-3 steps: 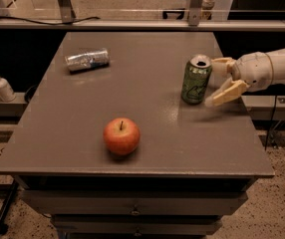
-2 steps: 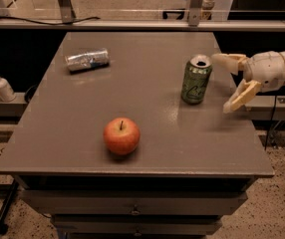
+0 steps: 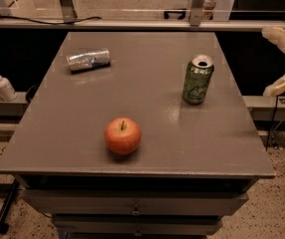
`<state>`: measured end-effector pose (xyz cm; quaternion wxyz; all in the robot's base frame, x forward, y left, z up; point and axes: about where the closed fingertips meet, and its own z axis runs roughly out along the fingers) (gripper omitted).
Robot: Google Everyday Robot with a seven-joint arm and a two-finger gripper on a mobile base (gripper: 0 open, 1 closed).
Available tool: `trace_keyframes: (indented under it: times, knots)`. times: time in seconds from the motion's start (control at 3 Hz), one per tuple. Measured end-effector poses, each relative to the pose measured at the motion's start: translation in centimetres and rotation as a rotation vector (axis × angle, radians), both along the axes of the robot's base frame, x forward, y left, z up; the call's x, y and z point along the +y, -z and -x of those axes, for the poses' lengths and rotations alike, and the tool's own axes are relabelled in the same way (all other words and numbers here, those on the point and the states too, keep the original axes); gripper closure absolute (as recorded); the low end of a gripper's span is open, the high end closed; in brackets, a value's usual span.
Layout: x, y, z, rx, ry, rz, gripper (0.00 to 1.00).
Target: Place green can upright
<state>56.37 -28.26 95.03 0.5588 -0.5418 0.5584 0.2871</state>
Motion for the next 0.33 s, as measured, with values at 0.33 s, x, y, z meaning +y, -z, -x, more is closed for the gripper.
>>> trace_keyframes:
  times: [0.33]
  knots:
    - [0.01,0.00,-0.01,0.000,0.000,0.000,0.00]
